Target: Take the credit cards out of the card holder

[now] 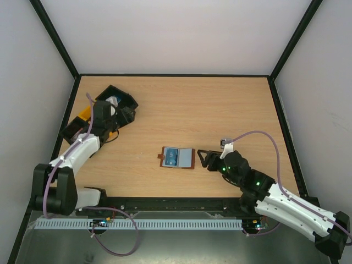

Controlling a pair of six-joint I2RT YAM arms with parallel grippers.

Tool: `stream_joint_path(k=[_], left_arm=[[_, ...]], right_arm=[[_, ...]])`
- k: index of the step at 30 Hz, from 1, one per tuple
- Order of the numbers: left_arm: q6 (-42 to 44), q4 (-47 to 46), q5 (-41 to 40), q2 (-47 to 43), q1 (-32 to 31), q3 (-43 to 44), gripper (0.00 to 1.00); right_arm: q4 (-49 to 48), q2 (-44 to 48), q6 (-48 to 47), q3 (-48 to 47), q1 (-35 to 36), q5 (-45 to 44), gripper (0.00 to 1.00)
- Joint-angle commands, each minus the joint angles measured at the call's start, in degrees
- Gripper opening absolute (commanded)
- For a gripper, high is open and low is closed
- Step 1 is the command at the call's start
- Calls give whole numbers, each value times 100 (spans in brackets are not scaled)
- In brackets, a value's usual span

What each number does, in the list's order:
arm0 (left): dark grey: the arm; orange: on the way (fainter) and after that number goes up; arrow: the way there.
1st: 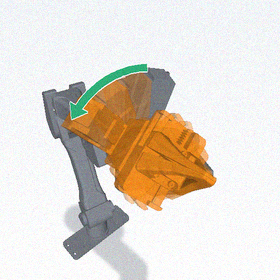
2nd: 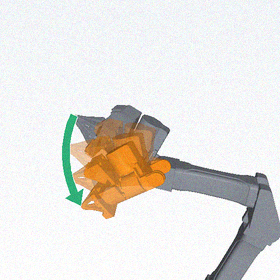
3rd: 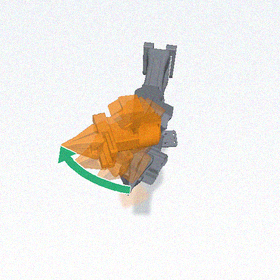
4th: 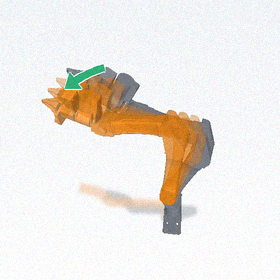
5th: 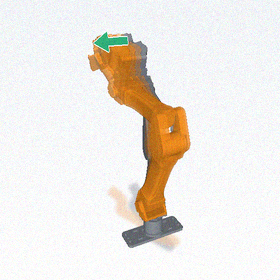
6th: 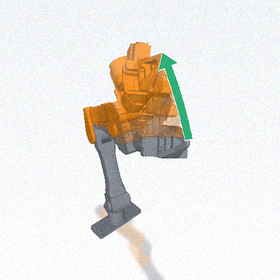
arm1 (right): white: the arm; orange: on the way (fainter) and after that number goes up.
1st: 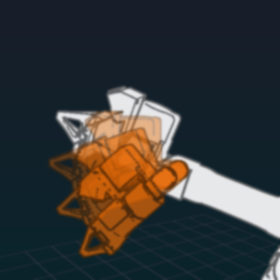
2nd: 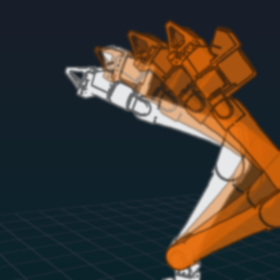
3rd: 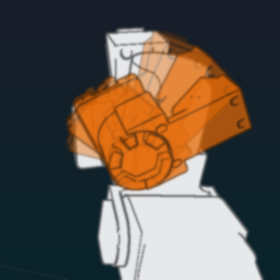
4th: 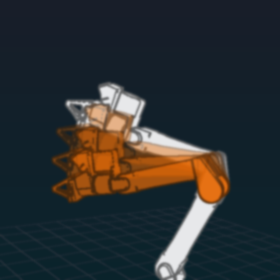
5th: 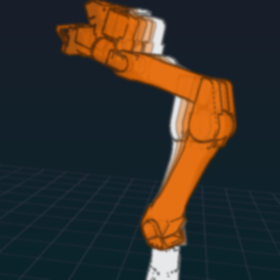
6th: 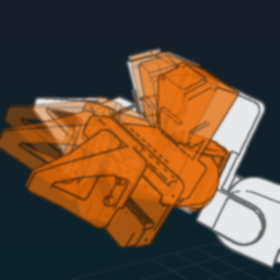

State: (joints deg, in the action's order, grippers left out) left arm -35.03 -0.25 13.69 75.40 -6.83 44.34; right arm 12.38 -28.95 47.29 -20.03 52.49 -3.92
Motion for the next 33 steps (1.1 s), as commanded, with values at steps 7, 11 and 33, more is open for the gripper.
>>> stream_joint_path(k=[7, 11, 33], left_arm=[[-230, -582, 1116, -877, -773, -1367, 78], [-432, -988, 1401, -781, -1233, -1742, 75], [-746, -2707, 1910, 945, -2645, -2198, 41]], right_arm=[[-1263, -535, 737, 556, -11, 551, 39], [-1604, -1026, 784, 507, -11, 656, 36], [-3782, -3865, 893, 76, -15, 1396, 21]])
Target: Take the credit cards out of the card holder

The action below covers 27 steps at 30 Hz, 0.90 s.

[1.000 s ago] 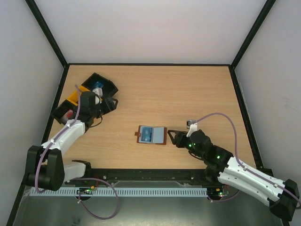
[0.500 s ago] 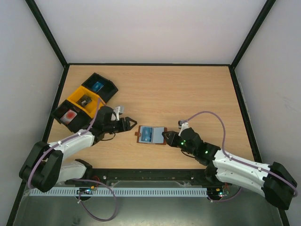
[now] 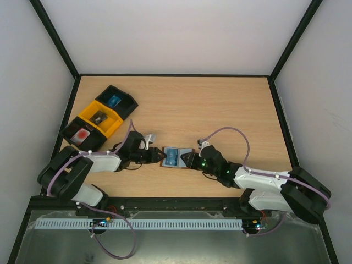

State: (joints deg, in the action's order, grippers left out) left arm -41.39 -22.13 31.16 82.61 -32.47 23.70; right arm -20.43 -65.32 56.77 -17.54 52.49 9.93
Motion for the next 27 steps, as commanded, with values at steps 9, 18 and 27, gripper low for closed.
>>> stream_joint_path(k=[9, 18, 27], left_arm=[[-134, -400, -172, 360, -136, -234, 19], [-403, -57, -551, -282, -249, -289, 4], [-705, -441, -740, -789, -243, -561, 23]], right_arm=[[-953, -977, -66, -186, -19, 261, 21], [-1166, -1690, -227, -380, -28, 382, 21], [-1326, -2093, -293, -493, -82, 363, 21]])
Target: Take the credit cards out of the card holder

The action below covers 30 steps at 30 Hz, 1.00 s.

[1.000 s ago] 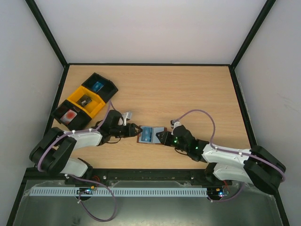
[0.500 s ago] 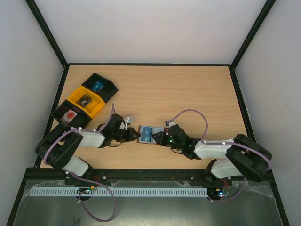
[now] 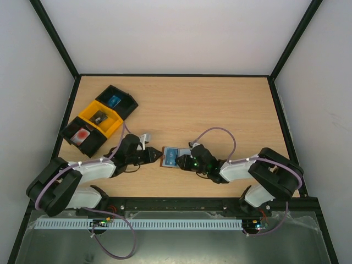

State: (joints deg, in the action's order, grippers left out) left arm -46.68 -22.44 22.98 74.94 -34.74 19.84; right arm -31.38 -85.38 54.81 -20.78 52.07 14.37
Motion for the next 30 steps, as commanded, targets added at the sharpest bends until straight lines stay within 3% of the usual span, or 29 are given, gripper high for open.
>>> stream_joint_path(k=[1, 5, 17, 24, 30], left_arm=[[-168, -488, 151, 48, -21, -105, 26], [-54, -588, 372, 415, -27, 165, 32], [-39, -1282, 859, 1858, -33, 562, 19], [21, -1122, 668, 1977, -34, 474, 8], [65, -1098, 582, 2174, -32, 464, 9]], right_arm=[[-215, -105, -81, -187, -62, -136, 20], [-293, -248, 34, -202, -197, -122, 19], [-826, -666, 164, -118, -266, 55, 15], [-1343, -799, 265, 66, -290, 187, 12], [-1780, -904, 456, 230, -394, 373, 11]])
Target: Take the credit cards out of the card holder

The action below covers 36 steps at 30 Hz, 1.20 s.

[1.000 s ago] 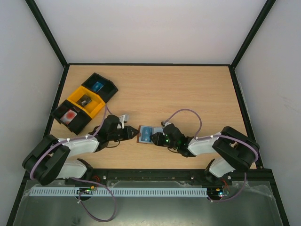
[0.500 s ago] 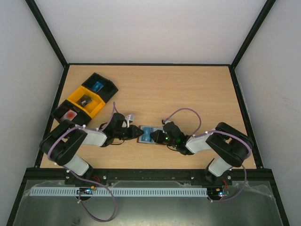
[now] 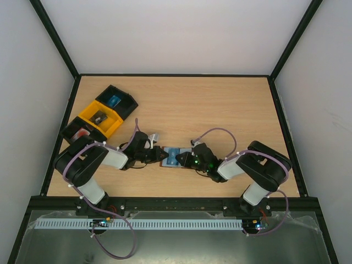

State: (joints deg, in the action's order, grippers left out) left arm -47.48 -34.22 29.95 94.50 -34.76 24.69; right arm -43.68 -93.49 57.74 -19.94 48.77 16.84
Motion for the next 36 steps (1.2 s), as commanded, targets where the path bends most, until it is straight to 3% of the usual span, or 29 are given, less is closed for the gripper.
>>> stream_joint_path(k=[1, 4, 12, 24, 32, 36], left_arm=[[162, 82, -124, 232, -24, -28, 10], [249, 112, -202, 277, -24, -35, 10], [256, 115, -235, 376, -26, -9, 10], [314, 187, -332, 425, -29, -56, 10], [361, 261, -375, 411, -25, -54, 10], [377, 284, -406, 398, -24, -65, 10]], right_arm=[[-592, -87, 182, 182, -78, 155, 11], [-736, -88, 224, 283, -114, 206, 15], [-1565, -258, 733, 481, -214, 529, 15], [-2773, -796, 1388, 722, -322, 826, 7], [-3108, -1008, 1640, 867, -351, 730, 11], [-3217, -1016, 1692, 955, -353, 668, 8]])
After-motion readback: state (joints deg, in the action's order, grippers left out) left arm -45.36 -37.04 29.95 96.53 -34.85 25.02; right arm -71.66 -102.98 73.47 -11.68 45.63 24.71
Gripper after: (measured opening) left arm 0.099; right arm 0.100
